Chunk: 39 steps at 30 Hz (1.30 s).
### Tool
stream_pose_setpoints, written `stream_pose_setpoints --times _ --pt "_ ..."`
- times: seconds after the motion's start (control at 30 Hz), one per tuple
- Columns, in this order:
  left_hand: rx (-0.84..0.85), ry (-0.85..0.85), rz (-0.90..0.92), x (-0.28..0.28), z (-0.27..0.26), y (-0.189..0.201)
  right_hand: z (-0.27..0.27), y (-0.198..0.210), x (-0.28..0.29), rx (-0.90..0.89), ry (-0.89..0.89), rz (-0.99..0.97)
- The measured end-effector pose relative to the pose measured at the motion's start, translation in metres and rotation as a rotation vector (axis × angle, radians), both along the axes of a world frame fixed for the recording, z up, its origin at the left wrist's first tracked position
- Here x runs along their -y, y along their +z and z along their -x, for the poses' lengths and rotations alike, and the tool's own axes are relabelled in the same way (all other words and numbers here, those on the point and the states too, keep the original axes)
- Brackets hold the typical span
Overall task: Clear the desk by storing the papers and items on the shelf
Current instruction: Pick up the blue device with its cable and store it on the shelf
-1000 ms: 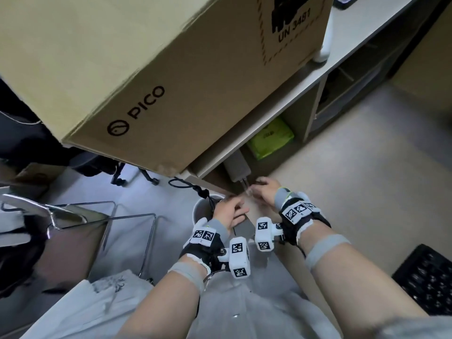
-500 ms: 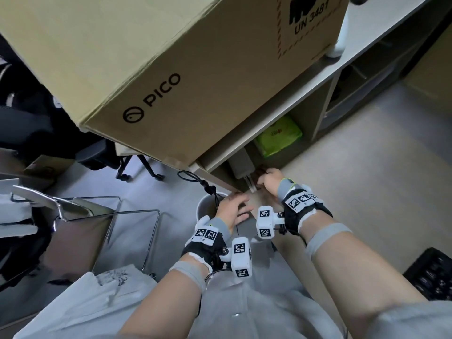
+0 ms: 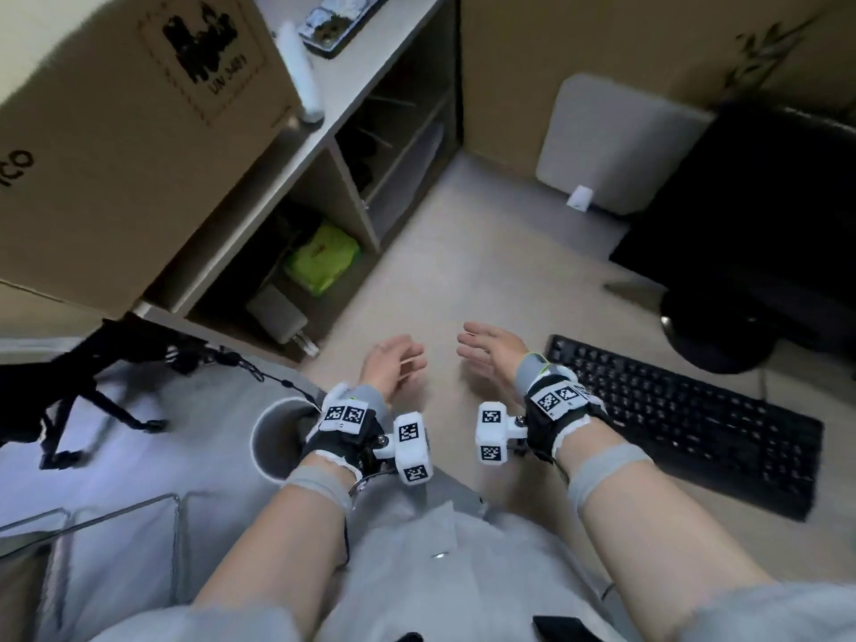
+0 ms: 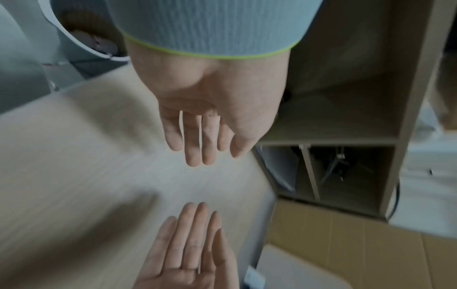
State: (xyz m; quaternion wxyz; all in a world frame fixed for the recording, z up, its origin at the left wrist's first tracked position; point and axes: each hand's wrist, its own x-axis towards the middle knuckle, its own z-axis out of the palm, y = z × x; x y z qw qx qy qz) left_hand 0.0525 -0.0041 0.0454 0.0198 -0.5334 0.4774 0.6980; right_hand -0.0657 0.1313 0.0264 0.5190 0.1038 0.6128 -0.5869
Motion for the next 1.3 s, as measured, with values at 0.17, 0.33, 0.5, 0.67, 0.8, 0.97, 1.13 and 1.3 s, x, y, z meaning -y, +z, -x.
stream_pose_setpoints --times 0.17,0.33,0.5,0.67,0.8,0.97,1.13,1.3 --pt "-0.06 -0.208 -0.052 -0.096 0.039 0.005 0.003 0.009 -0.119 -0.062 -0.215 -0.044" --pt "-0.06 -0.388 -0.096 -0.162 0.068 0.012 -0.004 0.021 -0.193 -0.061 -0.436 -0.085" --pt "-0.072 -0.508 -0.162 -0.203 0.096 0.005 -0.017 0.033 -0.241 -0.043 -0.611 -0.178" --pt "-0.061 -0.623 -0.235 -0.252 0.116 -0.006 -0.029 0.047 -0.291 -0.059 -0.761 -0.311" --pt "-0.012 -0.704 -0.24 -0.289 0.125 -0.004 -0.036 0.047 -0.34 -0.027 -0.885 -0.413" --pt "-0.037 -0.729 -0.28 -0.328 0.147 0.005 -0.028 0.042 -0.396 -0.001 -1.037 -0.515" --pt "-0.018 -0.734 -0.202 -0.391 0.162 -0.002 0.009 0.013 -0.479 -0.038 -1.076 -0.634" --pt "-0.015 -0.655 -0.155 -0.447 0.182 -0.005 0.055 -0.002 -0.548 -0.058 -1.097 -0.734"
